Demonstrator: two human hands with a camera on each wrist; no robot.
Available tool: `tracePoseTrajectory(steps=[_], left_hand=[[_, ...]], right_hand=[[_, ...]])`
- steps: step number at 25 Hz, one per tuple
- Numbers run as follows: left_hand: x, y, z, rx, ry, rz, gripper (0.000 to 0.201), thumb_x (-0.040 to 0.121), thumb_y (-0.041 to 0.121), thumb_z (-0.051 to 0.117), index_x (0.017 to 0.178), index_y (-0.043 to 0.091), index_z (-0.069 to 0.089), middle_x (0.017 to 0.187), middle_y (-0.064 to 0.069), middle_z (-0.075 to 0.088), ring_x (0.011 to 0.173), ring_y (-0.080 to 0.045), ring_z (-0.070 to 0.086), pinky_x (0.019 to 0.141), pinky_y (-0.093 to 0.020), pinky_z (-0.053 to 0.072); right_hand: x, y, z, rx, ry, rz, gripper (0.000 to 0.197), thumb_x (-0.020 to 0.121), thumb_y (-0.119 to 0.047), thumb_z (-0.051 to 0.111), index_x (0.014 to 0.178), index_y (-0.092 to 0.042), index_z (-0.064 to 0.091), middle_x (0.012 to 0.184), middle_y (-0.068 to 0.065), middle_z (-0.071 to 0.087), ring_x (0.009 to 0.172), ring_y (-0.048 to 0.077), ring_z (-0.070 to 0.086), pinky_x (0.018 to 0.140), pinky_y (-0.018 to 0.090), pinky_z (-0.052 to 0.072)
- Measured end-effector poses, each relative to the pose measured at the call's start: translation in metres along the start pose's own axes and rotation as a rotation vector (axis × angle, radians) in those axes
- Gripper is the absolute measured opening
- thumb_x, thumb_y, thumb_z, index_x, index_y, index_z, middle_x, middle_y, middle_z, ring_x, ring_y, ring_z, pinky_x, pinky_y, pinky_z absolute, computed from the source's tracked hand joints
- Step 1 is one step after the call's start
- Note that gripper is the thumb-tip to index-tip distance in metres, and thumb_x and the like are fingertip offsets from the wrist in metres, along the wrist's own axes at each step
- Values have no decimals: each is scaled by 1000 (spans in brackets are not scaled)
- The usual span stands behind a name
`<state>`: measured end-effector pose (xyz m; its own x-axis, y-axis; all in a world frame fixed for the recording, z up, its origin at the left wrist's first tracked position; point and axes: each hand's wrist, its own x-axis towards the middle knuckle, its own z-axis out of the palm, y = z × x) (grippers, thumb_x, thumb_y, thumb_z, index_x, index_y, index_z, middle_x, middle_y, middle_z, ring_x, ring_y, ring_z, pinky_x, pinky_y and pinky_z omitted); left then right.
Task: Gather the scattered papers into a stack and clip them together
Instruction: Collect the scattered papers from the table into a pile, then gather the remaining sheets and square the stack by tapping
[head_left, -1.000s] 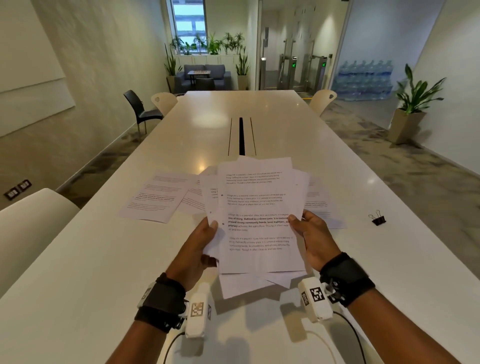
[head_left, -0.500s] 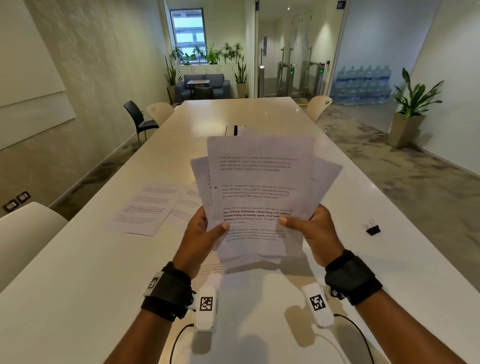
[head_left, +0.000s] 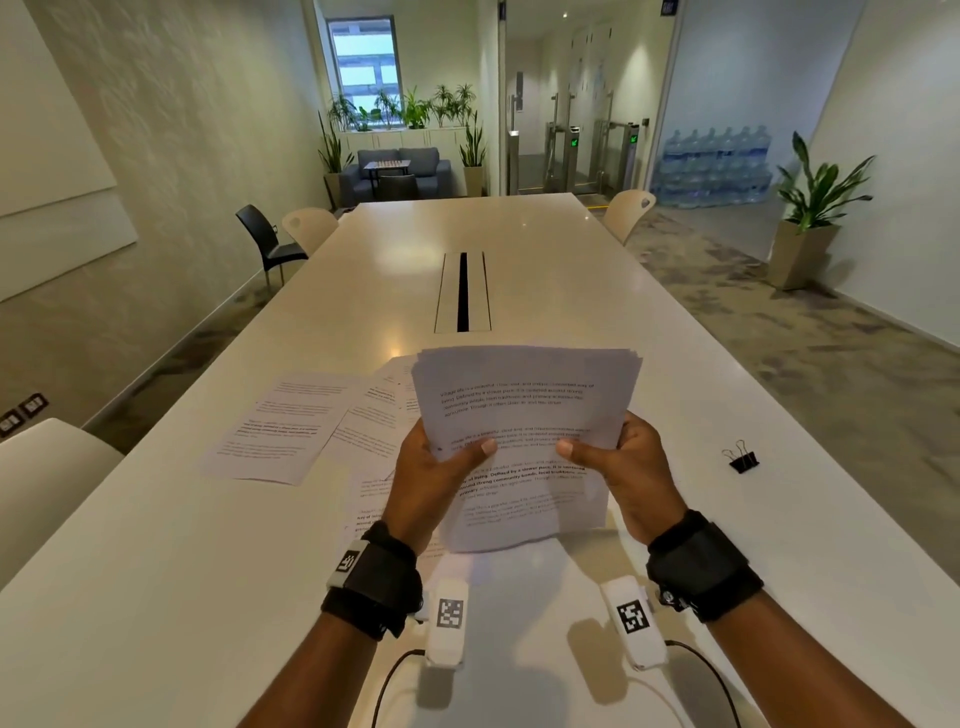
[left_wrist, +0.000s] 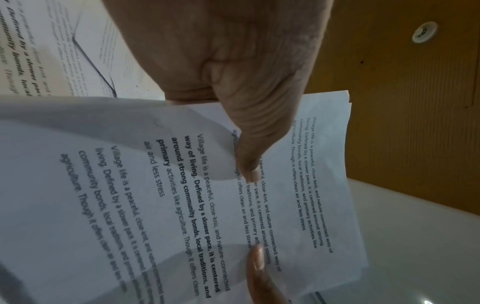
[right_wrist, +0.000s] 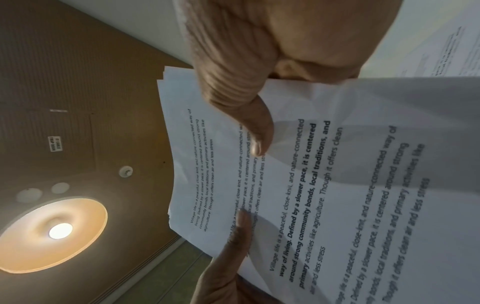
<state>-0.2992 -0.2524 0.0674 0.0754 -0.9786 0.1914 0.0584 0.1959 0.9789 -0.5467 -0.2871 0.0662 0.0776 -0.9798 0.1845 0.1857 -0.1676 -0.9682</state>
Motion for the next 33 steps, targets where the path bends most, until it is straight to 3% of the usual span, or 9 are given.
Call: tracePoseTrajectory(steps=[6, 10, 13, 18, 23, 24, 27, 31, 33], left_hand=[[-3, -23, -10, 21, -19, -56, 58, 85, 25, 91, 138, 22, 67, 129, 2, 80, 114, -21, 79, 92, -40, 68], [-9, -38, -8, 5, -41, -135, 42, 90, 8, 86, 126, 25, 72, 117, 11, 85, 108, -15, 81, 80, -26, 67], [-6, -38, -6, 16, -72, -142, 38, 91, 5, 84, 123, 23, 74, 112, 14, 86, 100, -8, 83, 76, -22, 66], [2, -46, -11, 36, -67, -154, 36, 90, 6, 87, 124, 16, 78, 116, 2, 86, 104, -19, 83, 82, -31, 69], [7, -47, -34, 84, 11, -67, 34, 94, 9, 82, 127, 13, 75, 120, -5, 84, 110, -24, 81, 87, -40, 70], [8, -46, -43, 75, 26, -65, 34, 95, 8, 81, 128, 12, 74, 120, -7, 83, 109, -26, 81, 86, -40, 70], [4, -43, -70, 49, 62, -74, 35, 95, 4, 80, 128, 11, 73, 119, -8, 84, 106, -26, 82, 83, -39, 71], [-5, -46, -96, 41, 122, -80, 37, 94, 11, 84, 129, 18, 72, 118, -7, 84, 104, -28, 83, 83, -45, 71], [-8, -49, -105, 36, 149, -84, 44, 85, 29, 92, 125, 24, 73, 116, -6, 84, 102, -30, 84, 83, -48, 71]], right_hand=[[-2, 13, -3, -35, -17, 62, 49, 78, 12, 86, 118, -13, 73, 113, 7, 81, 103, 23, 77, 80, 30, 65], [-5, 31, -3, -65, 9, 118, 50, 76, 12, 87, 118, -13, 75, 111, 3, 84, 105, 25, 78, 82, 31, 65], [-2, 34, -1, -87, 40, 113, 48, 75, 9, 89, 116, -12, 76, 109, 3, 84, 99, 25, 79, 80, 34, 66], [0, 42, 5, -53, 51, 158, 52, 75, 9, 89, 121, -8, 74, 112, 6, 84, 101, 28, 80, 78, 34, 66], [17, 31, 5, -40, 9, 173, 43, 90, -20, 83, 128, -9, 66, 123, 8, 80, 111, 24, 77, 85, 25, 63], [26, 31, 0, -99, 28, 182, 42, 92, -28, 83, 126, -11, 66, 123, 9, 78, 113, 25, 76, 85, 25, 62], [60, 47, -30, -488, 124, 242, 58, 82, -48, 89, 125, -16, 65, 127, 7, 72, 120, 29, 69, 102, 41, 58], [116, 68, -71, -1120, 145, 527, 121, 58, -87, 75, 148, -10, 50, 150, 19, 56, 138, 41, 54, 112, 54, 49], [141, 76, -76, -1235, 174, 636, 133, 57, -92, 73, 154, -7, 41, 156, 24, 48, 144, 45, 45, 118, 57, 43]])
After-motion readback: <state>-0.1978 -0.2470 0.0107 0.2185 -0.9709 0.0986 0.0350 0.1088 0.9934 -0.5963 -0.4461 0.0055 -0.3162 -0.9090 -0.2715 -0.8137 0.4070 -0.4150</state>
